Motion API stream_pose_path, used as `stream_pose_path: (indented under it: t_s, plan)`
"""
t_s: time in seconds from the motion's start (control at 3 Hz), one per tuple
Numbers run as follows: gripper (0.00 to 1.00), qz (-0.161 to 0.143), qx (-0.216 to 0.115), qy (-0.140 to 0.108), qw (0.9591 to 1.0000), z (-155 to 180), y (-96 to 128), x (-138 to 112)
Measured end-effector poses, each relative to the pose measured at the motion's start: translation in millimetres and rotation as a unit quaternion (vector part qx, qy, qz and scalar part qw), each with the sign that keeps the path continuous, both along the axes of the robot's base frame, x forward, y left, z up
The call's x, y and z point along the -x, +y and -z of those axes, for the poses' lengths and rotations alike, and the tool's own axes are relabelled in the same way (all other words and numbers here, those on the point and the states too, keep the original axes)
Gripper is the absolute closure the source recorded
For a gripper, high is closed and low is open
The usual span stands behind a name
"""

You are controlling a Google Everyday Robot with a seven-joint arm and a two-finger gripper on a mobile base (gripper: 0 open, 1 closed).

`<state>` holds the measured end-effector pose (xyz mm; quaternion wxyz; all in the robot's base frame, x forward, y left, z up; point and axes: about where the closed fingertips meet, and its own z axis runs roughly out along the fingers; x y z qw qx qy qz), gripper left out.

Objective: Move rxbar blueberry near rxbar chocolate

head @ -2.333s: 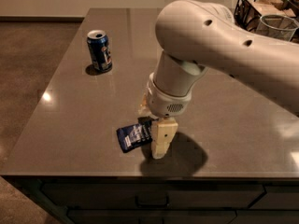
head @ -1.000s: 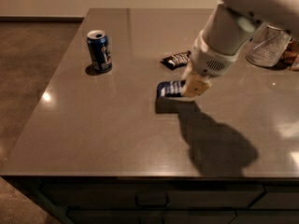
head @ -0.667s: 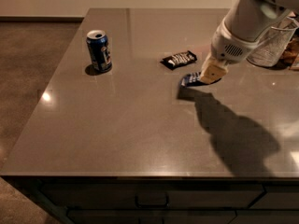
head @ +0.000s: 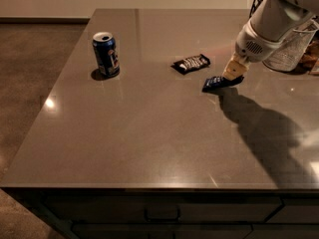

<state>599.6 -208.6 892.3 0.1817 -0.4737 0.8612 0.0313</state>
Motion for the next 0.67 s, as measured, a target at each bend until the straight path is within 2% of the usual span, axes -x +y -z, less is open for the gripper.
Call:
stream_pose_path:
  t_s: [0.67]
  plan:
    - [0.35, 0.004, -0.018, 0.003, 0.9998, 8.6, 27.6, -26.8]
